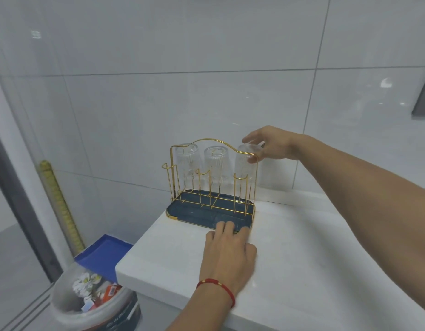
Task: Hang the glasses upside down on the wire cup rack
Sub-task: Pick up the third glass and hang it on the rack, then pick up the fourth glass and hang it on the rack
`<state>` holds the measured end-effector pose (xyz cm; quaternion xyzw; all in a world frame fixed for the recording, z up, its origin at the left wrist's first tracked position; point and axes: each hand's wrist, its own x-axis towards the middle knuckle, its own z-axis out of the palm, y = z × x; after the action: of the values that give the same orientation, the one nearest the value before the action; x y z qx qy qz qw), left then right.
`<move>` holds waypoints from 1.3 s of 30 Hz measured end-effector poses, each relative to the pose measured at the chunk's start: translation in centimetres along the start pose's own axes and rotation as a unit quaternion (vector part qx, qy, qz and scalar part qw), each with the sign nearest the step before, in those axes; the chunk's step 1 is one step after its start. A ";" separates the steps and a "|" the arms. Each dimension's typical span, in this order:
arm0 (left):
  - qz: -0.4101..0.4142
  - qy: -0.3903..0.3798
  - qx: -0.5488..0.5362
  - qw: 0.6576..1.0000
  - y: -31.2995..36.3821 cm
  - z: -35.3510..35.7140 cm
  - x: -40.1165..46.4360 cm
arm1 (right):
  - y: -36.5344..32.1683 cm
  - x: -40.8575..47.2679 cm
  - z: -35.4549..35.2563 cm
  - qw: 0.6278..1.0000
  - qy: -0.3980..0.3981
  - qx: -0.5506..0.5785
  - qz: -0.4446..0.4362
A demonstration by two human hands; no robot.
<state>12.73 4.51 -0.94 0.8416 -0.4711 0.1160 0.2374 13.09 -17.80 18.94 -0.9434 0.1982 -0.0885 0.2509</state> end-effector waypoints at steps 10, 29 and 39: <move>-0.003 0.000 -0.005 1.000 0.0 -0.1 0.0 | 1.6 -0.3 1.1 0.999 0.019 0.024 -0.011; 0.035 0.050 -0.052 0.997 4.5 -1.0 -0.7 | 13.7 -29.7 11.5 0.943 0.306 0.044 0.119; 0.185 -0.028 -0.149 0.971 22.9 4.7 0.2 | 19.4 -32.8 4.4 0.783 0.510 0.157 0.319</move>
<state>-6.74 -8.17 1.72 0.6983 -0.6366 0.0632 0.3212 -21.83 -17.57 3.04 -0.5914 0.5699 -0.5019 0.2712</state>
